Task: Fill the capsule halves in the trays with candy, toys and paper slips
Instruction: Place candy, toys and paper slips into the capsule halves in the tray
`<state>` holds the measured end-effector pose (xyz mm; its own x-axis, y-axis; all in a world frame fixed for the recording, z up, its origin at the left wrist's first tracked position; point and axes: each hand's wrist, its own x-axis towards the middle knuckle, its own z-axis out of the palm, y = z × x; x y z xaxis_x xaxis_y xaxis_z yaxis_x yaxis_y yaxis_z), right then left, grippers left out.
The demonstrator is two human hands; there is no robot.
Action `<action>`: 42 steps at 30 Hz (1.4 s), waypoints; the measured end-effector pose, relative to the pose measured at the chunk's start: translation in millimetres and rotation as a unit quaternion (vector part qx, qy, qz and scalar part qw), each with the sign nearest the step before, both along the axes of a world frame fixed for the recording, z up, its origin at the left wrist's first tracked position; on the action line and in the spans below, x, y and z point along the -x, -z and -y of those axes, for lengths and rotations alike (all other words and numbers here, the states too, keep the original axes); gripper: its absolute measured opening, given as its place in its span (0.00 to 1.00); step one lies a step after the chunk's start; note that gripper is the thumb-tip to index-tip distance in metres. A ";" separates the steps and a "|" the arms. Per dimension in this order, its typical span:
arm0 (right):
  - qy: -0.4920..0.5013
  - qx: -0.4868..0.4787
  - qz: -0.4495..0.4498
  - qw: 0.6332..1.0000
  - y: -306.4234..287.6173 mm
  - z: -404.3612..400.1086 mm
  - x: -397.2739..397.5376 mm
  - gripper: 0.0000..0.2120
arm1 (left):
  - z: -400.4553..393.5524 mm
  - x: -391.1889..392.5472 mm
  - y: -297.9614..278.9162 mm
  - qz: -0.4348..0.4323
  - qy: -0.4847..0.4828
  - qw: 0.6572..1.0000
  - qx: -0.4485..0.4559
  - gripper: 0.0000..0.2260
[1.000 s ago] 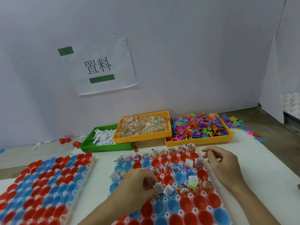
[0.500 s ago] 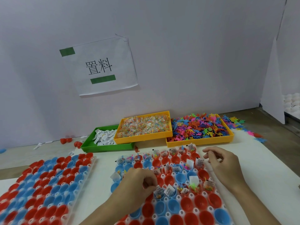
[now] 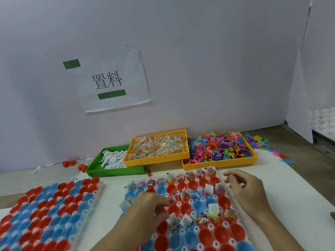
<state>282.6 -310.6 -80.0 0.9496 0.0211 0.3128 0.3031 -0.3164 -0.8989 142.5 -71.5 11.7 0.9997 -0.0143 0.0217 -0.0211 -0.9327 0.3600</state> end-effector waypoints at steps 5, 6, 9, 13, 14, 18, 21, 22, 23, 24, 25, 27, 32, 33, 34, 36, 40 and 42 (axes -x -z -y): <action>0.011 0.009 0.012 1.000 -0.7 -0.8 0.9 0.13 | 11.4 -22.6 -13.6 0.056 0.005 0.998 -0.017 0.08; 0.013 0.012 0.018 1.000 -0.9 -0.7 1.2 0.12 | 16.4 -32.4 -16.3 0.068 0.009 0.998 -0.010 0.07; 0.005 0.029 0.038 0.999 -0.3 -0.6 1.1 0.12 | 32.4 -72.1 -18.8 0.100 0.014 0.995 0.012 0.06; 0.010 0.026 0.033 0.999 0.5 -0.4 -0.4 0.13 | 53.7 -133.2 -12.5 0.133 -0.006 0.991 0.012 0.07; 0.012 0.024 0.034 0.999 0.6 -0.4 -0.8 0.12 | 57.1 -146.2 -10.0 0.134 -0.016 0.991 0.005 0.07; 0.003 0.015 0.038 0.999 0.0 -0.6 -1.5 0.15 | 63.0 -182.5 -1.3 0.112 -0.055 0.992 -0.031 0.07; -0.004 0.005 0.036 0.999 -0.7 -0.7 -2.9 0.14 | 63.6 -196.8 -0.3 0.111 -0.048 0.989 -0.089 0.08; -0.006 0.004 0.035 0.999 -0.2 -1.0 -3.4 0.14 | 63.6 -200.0 -1.4 0.106 -0.042 0.988 -0.105 0.09; -0.007 0.005 0.034 0.999 0.6 -0.5 -3.9 0.13 | 64.7 -203.5 -2.5 0.098 -0.034 0.988 -0.115 0.11; -0.010 0.007 0.033 0.999 1.0 -0.8 -4.5 0.13 | 64.8 -206.2 -4.0 0.088 -0.026 0.988 -0.121 0.12; -0.011 0.009 0.032 0.999 1.2 -1.6 -4.8 0.13 | 64.6 -207.9 -5.5 0.080 -0.019 0.989 -0.123 0.13; -0.010 0.009 0.031 0.999 2.8 -1.7 -6.0 0.13 | 66.1 -210.0 -7.3 0.076 -0.016 0.990 -0.121 0.12; -0.007 0.005 0.035 0.999 4.4 -2.2 -6.4 0.14 | 65.2 -210.3 -6.3 0.082 -0.015 0.991 -0.102 0.08; -0.007 0.004 0.035 0.999 4.0 -2.2 -6.0 0.14 | 64.1 -209.9 -5.4 0.081 -0.015 0.992 -0.093 0.08; -0.007 0.003 0.034 0.999 3.6 -2.1 -5.8 0.14 | 63.0 -209.8 -4.5 0.083 -0.015 0.993 -0.083 0.08; -0.006 0.004 0.032 0.999 2.5 -1.4 -5.1 0.15 | 61.8 -208.8 -4.0 0.095 -0.018 0.993 -0.061 0.08; -0.006 0.003 0.026 1.000 0.7 -1.2 -4.7 0.15 | 60.3 -207.2 -7.7 0.140 -0.030 0.989 -0.025 0.09; -0.008 0.002 0.023 1.000 -0.2 -1.7 -3.9 0.14 | 60.0 -204.8 -8.0 0.134 -0.014 0.990 -0.042 0.07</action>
